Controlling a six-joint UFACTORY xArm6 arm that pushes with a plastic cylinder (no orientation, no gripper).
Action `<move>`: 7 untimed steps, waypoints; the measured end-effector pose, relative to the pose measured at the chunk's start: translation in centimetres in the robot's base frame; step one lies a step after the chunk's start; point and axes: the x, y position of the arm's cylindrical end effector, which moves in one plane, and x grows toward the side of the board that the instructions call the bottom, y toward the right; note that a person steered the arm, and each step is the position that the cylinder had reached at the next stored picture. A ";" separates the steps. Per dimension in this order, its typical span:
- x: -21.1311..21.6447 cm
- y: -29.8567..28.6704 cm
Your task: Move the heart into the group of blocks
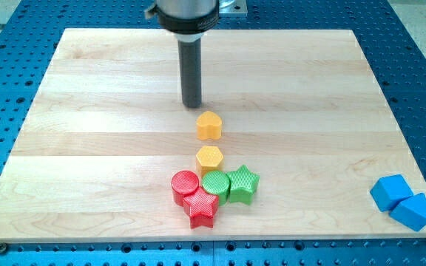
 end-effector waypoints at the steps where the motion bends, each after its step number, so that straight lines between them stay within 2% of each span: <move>1: 3.9 2.9; 3: 7.2 5.7; 5: 5.5 8.0; 7: 7.4 8.0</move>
